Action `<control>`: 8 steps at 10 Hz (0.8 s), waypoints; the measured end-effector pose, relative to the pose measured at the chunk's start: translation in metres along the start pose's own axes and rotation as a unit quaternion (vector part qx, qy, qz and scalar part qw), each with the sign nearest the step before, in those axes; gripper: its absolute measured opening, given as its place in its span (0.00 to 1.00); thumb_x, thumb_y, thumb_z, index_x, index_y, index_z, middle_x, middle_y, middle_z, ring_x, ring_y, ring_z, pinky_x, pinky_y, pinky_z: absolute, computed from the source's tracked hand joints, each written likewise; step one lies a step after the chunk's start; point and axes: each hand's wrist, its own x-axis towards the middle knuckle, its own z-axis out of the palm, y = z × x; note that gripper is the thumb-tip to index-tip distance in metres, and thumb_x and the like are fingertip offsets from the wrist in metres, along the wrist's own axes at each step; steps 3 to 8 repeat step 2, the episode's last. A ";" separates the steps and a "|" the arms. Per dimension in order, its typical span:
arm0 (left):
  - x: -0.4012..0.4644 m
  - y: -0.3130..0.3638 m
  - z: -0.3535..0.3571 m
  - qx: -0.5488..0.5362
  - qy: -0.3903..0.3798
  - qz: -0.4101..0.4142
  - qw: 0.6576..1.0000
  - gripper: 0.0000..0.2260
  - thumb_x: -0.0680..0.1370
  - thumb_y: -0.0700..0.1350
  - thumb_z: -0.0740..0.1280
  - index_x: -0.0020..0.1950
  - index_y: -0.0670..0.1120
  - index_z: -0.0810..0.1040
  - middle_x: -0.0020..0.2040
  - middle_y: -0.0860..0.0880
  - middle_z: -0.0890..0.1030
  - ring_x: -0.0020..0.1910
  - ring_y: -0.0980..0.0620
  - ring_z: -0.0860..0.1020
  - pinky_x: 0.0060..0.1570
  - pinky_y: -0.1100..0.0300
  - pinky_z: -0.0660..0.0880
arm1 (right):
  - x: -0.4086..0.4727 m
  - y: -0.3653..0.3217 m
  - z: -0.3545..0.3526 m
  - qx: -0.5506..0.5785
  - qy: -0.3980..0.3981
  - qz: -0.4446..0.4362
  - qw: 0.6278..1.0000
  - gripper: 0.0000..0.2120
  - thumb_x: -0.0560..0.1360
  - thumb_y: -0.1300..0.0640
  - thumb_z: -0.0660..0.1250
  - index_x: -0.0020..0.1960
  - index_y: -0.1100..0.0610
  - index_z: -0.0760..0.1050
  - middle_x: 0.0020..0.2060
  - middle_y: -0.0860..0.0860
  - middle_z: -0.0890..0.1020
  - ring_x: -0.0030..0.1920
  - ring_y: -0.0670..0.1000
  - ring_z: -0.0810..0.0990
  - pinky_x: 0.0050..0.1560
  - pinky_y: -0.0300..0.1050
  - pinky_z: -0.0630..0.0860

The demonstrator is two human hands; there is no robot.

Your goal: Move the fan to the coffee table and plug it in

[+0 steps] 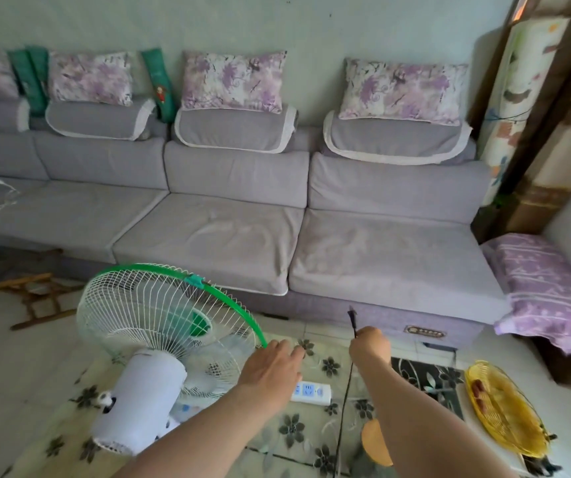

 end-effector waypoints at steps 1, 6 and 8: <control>-0.005 -0.004 -0.001 -0.003 -0.002 -0.002 1.000 0.20 0.83 0.49 0.59 0.74 0.46 0.66 0.65 0.45 0.74 0.61 0.47 0.75 0.58 0.53 0.75 | -0.009 0.001 -0.002 0.006 0.009 -0.011 1.000 0.16 0.81 0.68 0.58 0.67 0.64 0.73 0.60 0.60 0.81 0.53 0.57 0.81 0.44 0.42 0.72; -0.009 -0.004 -0.003 -0.005 -0.006 -0.004 1.000 0.21 0.83 0.51 0.59 0.75 0.46 0.66 0.67 0.45 0.73 0.63 0.47 0.74 0.60 0.53 0.75 | -0.017 0.004 -0.003 0.011 0.003 0.007 1.000 0.17 0.81 0.68 0.59 0.68 0.63 0.71 0.58 0.59 0.81 0.48 0.56 0.78 0.43 0.42 0.71; -0.009 -0.004 -0.003 -0.005 -0.006 -0.004 1.000 0.21 0.83 0.51 0.59 0.75 0.46 0.66 0.67 0.45 0.73 0.63 0.47 0.74 0.60 0.53 0.75 | -0.017 0.004 -0.003 0.011 0.003 0.007 1.000 0.17 0.81 0.68 0.59 0.68 0.63 0.71 0.58 0.59 0.81 0.48 0.56 0.78 0.43 0.42 0.71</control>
